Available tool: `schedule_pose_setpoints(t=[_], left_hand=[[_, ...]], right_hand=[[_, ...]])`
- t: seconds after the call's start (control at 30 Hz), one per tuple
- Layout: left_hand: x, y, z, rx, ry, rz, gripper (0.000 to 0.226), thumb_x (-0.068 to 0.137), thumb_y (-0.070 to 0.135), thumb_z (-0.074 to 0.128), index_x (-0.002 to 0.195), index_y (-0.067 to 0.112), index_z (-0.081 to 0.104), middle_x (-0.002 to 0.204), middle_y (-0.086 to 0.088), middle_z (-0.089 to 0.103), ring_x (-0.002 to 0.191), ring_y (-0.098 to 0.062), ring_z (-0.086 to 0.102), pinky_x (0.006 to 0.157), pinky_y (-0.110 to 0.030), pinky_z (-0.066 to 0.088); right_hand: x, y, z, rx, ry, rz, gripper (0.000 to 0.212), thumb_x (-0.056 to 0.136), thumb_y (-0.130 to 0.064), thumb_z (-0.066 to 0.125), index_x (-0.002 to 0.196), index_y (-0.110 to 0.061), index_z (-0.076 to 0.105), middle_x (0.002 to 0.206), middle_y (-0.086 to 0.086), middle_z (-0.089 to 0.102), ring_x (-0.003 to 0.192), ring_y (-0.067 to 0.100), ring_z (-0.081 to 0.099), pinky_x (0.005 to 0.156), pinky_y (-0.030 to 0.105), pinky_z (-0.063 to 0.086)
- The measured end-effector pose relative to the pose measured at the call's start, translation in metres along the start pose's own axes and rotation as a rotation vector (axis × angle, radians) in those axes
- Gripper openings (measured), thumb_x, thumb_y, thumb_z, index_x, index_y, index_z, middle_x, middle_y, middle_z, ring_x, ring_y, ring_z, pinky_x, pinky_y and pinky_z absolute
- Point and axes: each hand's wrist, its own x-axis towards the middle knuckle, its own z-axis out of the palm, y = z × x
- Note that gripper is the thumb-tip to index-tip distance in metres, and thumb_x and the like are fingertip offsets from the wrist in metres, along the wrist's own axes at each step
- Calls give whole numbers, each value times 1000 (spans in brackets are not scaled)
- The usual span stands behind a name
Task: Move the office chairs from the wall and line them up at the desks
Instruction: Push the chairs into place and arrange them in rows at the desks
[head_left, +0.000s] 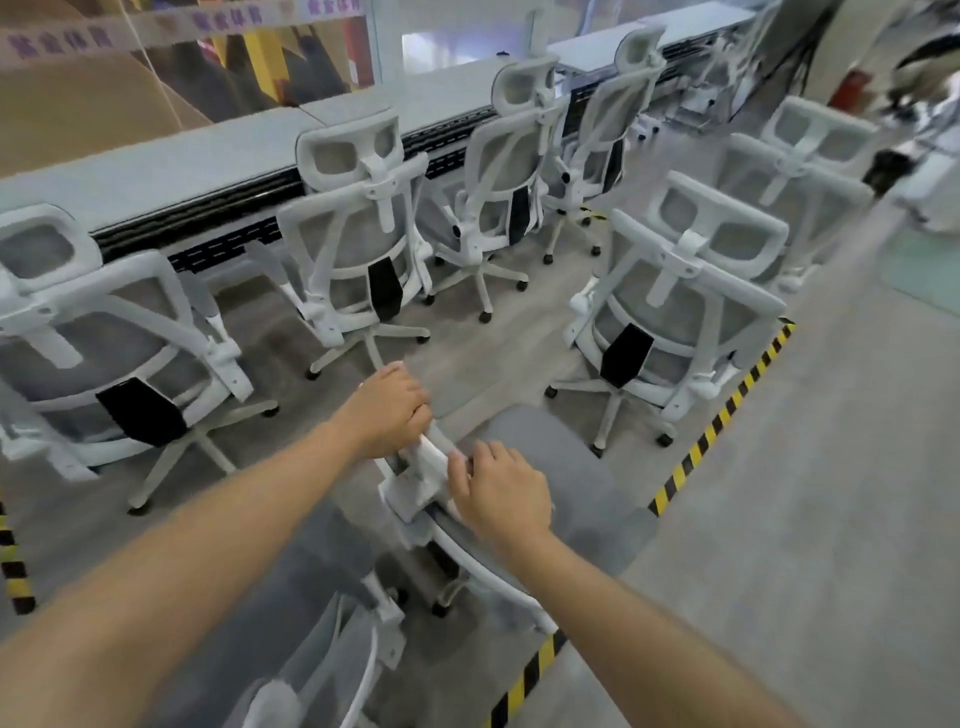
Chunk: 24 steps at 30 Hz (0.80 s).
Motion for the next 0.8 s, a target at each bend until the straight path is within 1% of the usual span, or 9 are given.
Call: schedule_pose_setpoints(t=[0.07, 0.13, 0.2, 0.27, 0.4, 0.5, 0.57, 0.67, 0.8], left_hand=[[1, -1, 6, -25, 98, 43, 29, 91, 26, 36, 67, 18, 50, 68, 0, 53, 74, -24, 48, 94, -34, 36], [7, 0, 7, -31, 146, 43, 29, 91, 26, 35, 68, 17, 50, 68, 0, 52, 71, -24, 46, 88, -35, 36], [13, 0, 11, -37, 159, 25, 29, 92, 28, 34, 69, 18, 49, 69, 0, 49, 71, -23, 44, 88, -38, 37], [15, 0, 15, -45, 161, -11, 29, 93, 28, 34, 69, 18, 48, 69, 1, 48, 72, -22, 42, 88, -41, 39], [20, 9, 20, -21, 186, -126, 32, 95, 29, 33, 70, 18, 49, 71, 2, 49, 73, -19, 39, 87, -42, 41], [24, 23, 19, 27, 205, -204, 33, 96, 30, 33, 72, 17, 51, 71, 4, 46, 74, -15, 31, 86, -39, 37], [28, 34, 20, 46, 232, -264, 34, 96, 30, 33, 73, 17, 54, 72, 7, 45, 75, -15, 35, 85, -38, 36], [39, 53, 21, 65, 258, -355, 33, 98, 31, 32, 75, 18, 53, 73, 10, 38, 74, -15, 39, 82, -37, 39], [64, 83, 26, 84, 279, -486, 33, 98, 32, 32, 77, 18, 52, 75, 8, 44, 77, -19, 46, 80, -38, 41]], right_hand=[[6, 6, 4, -24, -13, -13, 45, 95, -46, 43, 66, -17, 60, 63, 0, 60, 57, 23, 57, 41, 29, 32], [14, 12, 4, -33, -41, -12, 44, 96, -47, 44, 66, -19, 60, 64, -2, 59, 57, 22, 57, 42, 29, 29], [23, 21, 5, -26, -43, -37, 44, 97, -47, 45, 65, -19, 59, 63, -3, 58, 55, 21, 55, 43, 27, 25], [31, 30, 5, -20, -43, -71, 45, 97, -47, 43, 65, -20, 60, 63, -5, 58, 56, 20, 56, 44, 25, 25], [53, 56, 11, 31, -69, -134, 48, 99, -50, 40, 64, -20, 56, 62, -5, 55, 59, 21, 55, 41, 30, 37], [72, 80, 15, 79, -77, -232, 47, 97, -49, 42, 62, -21, 52, 59, -4, 50, 57, 21, 52, 40, 32, 34], [87, 97, 17, 92, -85, -308, 45, 97, -50, 42, 63, -21, 54, 61, -4, 51, 58, 20, 52, 41, 30, 32], [116, 126, 23, 133, -85, -426, 43, 96, -47, 42, 65, -22, 58, 64, -5, 51, 58, 20, 52, 42, 28, 30], [152, 163, 28, 192, -139, -555, 44, 97, -41, 36, 68, -18, 59, 66, -3, 53, 45, 23, 44, 40, 26, 28]])
